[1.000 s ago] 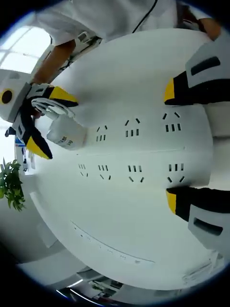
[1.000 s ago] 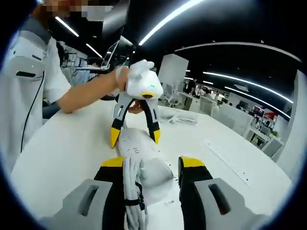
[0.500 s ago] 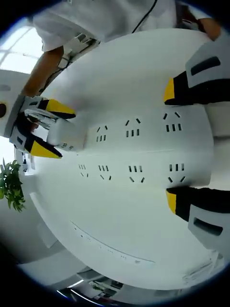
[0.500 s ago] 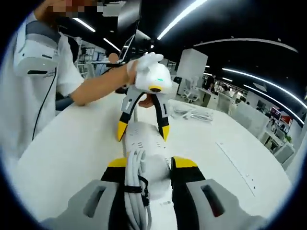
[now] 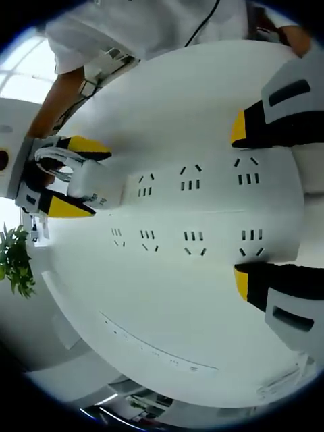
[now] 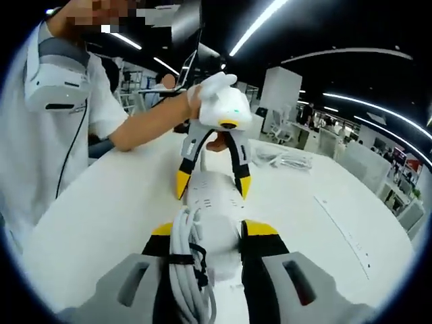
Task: Straighten the power strip on the desk, plug the charger into it
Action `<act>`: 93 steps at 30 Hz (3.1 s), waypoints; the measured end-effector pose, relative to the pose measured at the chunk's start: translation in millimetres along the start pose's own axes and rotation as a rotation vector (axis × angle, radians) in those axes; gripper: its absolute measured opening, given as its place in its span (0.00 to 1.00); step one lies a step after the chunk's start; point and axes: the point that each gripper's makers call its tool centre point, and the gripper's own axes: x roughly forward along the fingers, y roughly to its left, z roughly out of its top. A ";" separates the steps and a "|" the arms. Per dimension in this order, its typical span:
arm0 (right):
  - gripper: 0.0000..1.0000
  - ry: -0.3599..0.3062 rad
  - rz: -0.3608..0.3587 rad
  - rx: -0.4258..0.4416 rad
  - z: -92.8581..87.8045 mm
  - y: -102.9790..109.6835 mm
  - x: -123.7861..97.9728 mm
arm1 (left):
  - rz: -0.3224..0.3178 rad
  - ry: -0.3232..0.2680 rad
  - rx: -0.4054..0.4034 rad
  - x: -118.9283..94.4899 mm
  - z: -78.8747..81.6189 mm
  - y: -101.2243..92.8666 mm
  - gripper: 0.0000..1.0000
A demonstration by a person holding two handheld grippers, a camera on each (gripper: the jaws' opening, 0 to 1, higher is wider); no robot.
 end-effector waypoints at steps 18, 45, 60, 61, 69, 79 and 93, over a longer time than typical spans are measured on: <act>0.28 0.038 -0.035 -0.021 0.6 10.8 -0.8 | -0.008 -0.010 0.015 0.1 0.0 0.0 0.70; 0.29 0.066 -0.133 0.017 4.8 30.7 -3.9 | -0.041 -0.022 0.080 2.2 4.3 -9.2 0.70; 0.63 0.164 -0.256 0.101 -0.9 32.3 -23.0 | -0.040 -0.025 0.077 2.3 4.2 -9.7 0.70; 0.66 0.185 -0.293 0.128 -3.7 30.5 -26.5 | -0.040 -0.028 0.076 2.3 4.3 -9.7 0.70; 0.89 0.207 -0.361 0.178 -10.3 50.1 -37.4 | -0.040 -0.031 0.074 2.7 5.2 -8.6 0.70; 0.97 0.167 -0.522 0.330 -22.9 55.1 -60.7 | -0.040 -0.027 0.070 3.7 7.9 -3.3 0.71; 0.97 0.139 -0.561 0.369 -26.5 66.0 -67.2 | 0.036 -0.187 0.021 -13.6 26.4 9.1 0.96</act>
